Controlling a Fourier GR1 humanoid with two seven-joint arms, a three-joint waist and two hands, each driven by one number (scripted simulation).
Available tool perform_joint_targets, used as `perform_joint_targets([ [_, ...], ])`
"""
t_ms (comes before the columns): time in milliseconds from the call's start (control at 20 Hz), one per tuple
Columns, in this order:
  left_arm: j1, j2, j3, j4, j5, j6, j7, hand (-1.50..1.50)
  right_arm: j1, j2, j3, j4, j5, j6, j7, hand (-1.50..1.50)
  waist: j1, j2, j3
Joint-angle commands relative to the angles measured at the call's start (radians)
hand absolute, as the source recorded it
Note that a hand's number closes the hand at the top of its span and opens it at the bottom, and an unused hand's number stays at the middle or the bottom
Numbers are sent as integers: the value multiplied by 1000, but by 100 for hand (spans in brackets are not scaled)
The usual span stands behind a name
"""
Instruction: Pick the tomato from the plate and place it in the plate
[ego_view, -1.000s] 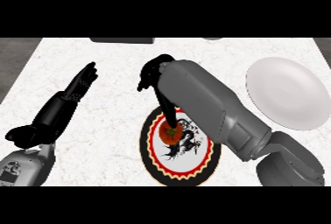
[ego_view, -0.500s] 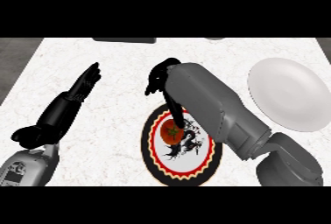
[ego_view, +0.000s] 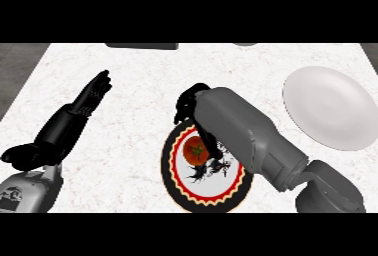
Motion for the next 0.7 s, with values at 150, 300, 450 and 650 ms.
perform_joint_targets([
  [150,11,-27,-2,14,-22,-12,-19,0,75,0,60,-37,3,34,-10,-150,-1,0,0],
  [300,5,-30,-5,9,-39,-13,-2,0,114,0,95,-73,0,38,31,-150,1,-1,0],
  [450,-1,-37,20,25,-42,-10,-18,0,145,0,121,-59,63,49,-37,-150,-19,-3,1],
  [650,22,-50,24,53,-60,-20,-48,0,174,0,122,-117,67,66,-20,-150,-33,-8,1],
])
